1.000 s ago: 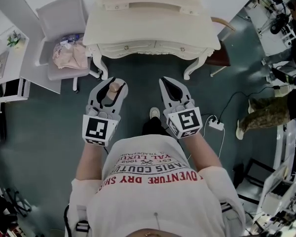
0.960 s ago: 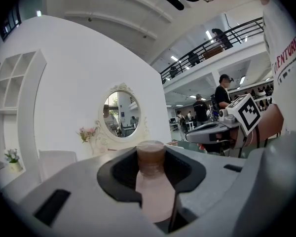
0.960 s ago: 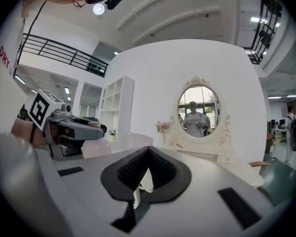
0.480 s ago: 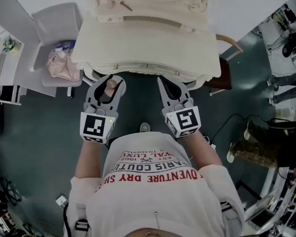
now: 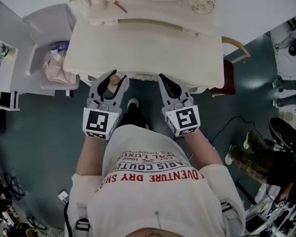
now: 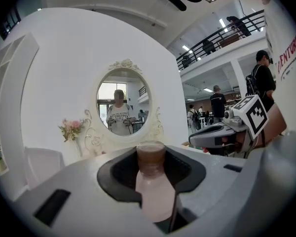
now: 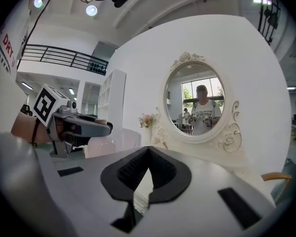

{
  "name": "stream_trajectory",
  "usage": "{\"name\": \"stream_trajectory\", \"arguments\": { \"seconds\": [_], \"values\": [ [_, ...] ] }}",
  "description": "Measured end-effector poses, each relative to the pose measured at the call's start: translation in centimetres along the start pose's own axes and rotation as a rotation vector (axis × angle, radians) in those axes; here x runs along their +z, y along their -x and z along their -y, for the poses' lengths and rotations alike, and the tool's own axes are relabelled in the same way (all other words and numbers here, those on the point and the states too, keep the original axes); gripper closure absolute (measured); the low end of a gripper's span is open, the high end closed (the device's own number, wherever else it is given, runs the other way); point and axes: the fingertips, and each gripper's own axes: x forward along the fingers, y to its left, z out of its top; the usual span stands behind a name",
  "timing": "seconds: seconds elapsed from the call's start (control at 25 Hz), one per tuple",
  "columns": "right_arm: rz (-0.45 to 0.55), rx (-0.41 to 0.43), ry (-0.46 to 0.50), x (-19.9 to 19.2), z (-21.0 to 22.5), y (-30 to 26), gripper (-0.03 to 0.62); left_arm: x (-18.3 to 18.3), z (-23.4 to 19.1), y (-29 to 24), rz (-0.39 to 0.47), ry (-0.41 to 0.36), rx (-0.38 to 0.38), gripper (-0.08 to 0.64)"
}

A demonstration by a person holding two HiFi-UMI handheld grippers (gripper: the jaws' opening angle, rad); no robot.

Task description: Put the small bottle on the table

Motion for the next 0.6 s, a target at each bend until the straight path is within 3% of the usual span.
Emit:
{"name": "stream_trajectory", "arguments": {
  "seconds": [0.6],
  "values": [
    [-0.013, -0.096, -0.009, 1.0, 10.5, -14.2, 0.594, -2.3, -9.1, -16.9, -0.031, -0.005, -0.146, 0.425]
  ]
}}
